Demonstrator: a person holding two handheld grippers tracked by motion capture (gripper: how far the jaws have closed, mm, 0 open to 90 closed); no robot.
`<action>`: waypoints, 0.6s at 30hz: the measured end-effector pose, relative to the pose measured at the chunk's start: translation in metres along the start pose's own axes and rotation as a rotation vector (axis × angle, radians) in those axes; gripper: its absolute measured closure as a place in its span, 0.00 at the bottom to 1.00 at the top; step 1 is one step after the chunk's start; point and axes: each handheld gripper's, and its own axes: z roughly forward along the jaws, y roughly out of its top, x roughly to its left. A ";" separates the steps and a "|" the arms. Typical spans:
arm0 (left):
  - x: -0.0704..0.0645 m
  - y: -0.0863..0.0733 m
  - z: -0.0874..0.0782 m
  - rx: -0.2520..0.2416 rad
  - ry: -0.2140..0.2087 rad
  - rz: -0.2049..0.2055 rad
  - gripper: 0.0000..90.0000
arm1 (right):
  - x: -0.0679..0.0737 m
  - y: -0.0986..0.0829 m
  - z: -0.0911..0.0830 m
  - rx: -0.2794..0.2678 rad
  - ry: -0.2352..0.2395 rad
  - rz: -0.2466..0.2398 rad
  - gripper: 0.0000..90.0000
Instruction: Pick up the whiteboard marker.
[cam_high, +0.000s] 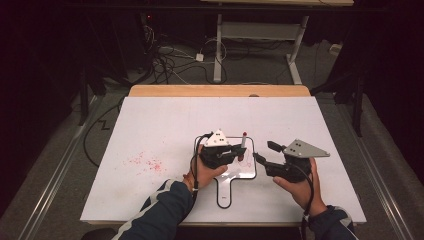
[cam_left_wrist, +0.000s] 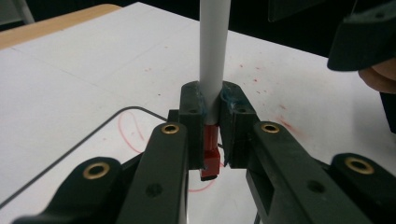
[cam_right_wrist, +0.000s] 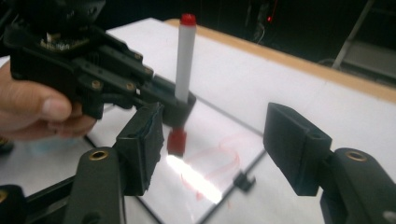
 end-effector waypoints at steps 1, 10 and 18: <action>-0.002 -0.002 0.003 0.007 0.001 0.008 0.88 | -0.004 -0.008 -0.006 0.014 0.005 0.006 0.42; -0.011 -0.014 0.023 0.077 0.004 0.082 0.88 | -0.007 -0.021 -0.012 0.047 0.001 0.016 0.42; 0.003 -0.011 0.023 0.087 0.083 0.083 0.88 | -0.001 -0.022 -0.004 0.075 -0.005 -0.023 0.42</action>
